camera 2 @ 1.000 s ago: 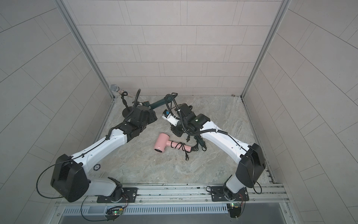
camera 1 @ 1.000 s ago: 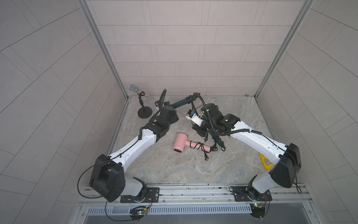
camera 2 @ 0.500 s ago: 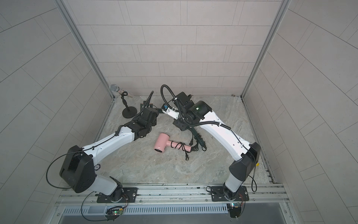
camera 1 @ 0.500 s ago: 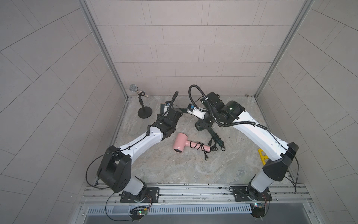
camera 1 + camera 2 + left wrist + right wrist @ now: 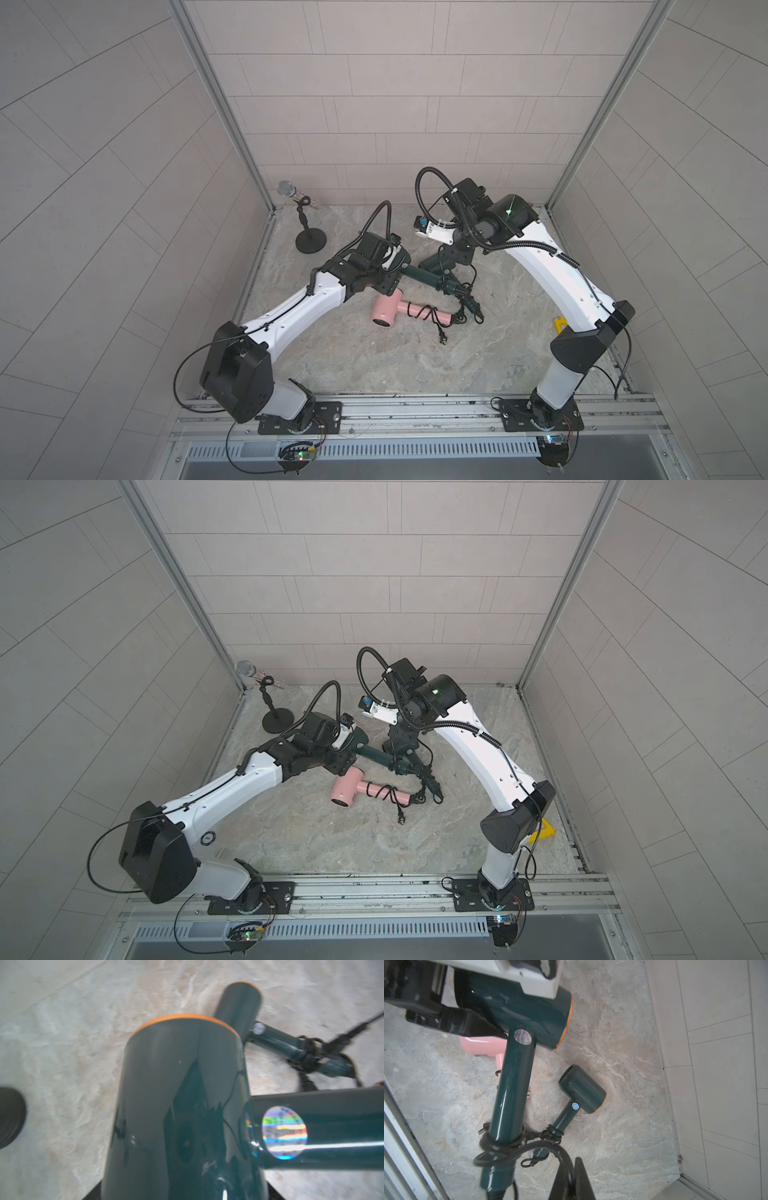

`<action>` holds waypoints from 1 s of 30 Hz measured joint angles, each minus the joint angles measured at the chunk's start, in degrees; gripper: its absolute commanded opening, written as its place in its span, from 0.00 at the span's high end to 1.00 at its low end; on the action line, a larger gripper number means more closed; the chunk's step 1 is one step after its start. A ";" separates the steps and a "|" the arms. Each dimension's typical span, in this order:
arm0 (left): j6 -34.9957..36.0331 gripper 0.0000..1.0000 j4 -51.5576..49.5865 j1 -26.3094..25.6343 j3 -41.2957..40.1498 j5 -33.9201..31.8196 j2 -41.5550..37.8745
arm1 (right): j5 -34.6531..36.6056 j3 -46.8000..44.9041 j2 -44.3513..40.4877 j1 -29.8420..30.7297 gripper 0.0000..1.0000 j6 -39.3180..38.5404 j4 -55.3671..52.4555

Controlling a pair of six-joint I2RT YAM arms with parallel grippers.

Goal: Wrap the cord around the hair dryer
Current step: Wrap the power cord around the hair dryer.

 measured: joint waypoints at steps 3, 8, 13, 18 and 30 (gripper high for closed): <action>0.26 1.00 1.70 0.02 -1.90 7.65 -3.37 | -5.01 0.00 0.00 -1.20 1.00 -2.23 -1.70; -4.57 1.00 9.97 1.03 -8.94 15.45 -9.77 | -14.19 -1.07 -0.09 -3.96 1.00 -3.74 -2.78; -14.69 1.00 23.34 4.24 -17.16 19.85 -12.35 | -23.37 -6.78 -1.31 -7.82 0.98 -2.45 2.56; -25.88 1.00 35.04 6.93 -21.16 18.62 -12.17 | -32.30 -15.87 -4.24 -11.50 0.92 2.62 12.92; -34.58 1.00 37.97 6.93 -14.47 12.83 -14.29 | -41.66 -32.85 -11.43 -16.70 0.62 16.46 34.25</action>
